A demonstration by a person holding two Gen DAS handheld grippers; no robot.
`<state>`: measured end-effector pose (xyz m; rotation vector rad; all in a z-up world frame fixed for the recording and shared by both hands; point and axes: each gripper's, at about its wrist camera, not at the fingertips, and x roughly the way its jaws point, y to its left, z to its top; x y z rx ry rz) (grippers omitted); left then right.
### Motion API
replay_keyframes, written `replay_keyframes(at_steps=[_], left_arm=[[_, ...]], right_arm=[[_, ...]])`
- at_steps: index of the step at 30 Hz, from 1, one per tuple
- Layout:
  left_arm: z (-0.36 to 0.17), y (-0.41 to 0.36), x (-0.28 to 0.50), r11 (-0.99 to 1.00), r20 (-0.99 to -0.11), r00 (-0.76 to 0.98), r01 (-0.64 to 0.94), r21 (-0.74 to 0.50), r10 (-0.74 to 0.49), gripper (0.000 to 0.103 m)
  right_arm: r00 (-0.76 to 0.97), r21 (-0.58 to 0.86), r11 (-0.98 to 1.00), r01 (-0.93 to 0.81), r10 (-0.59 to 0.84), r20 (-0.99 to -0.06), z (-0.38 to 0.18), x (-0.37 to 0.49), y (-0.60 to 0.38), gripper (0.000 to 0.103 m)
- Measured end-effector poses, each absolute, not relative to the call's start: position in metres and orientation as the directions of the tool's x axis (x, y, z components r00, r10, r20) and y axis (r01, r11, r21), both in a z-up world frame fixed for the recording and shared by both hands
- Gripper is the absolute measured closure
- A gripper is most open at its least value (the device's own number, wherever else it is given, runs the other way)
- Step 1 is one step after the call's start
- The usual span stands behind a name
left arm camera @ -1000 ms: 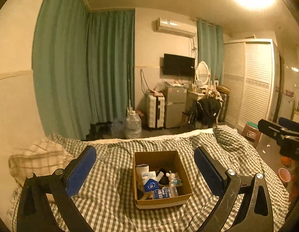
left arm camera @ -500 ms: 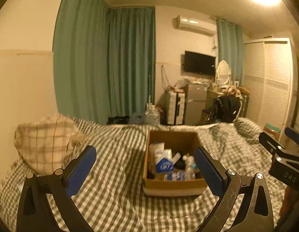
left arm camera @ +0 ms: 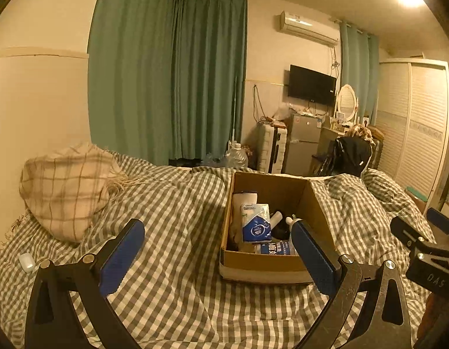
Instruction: Organize objects
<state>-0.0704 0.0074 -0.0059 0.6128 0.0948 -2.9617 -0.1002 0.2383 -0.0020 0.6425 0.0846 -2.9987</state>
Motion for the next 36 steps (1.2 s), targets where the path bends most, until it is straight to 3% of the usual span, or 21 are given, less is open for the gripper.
replay_keyframes(at_steps=[36], left_arm=[[-0.0124, 0.0058, -0.0755, -0.99, -0.428, -0.897, 0.139, -0.038, -0.11, 0.0]], right_arm=[[-0.902, -0.057, -0.995, 0.082, -0.05, -0.428, -0.0036, -0.0995, 0.2307, 0.0]])
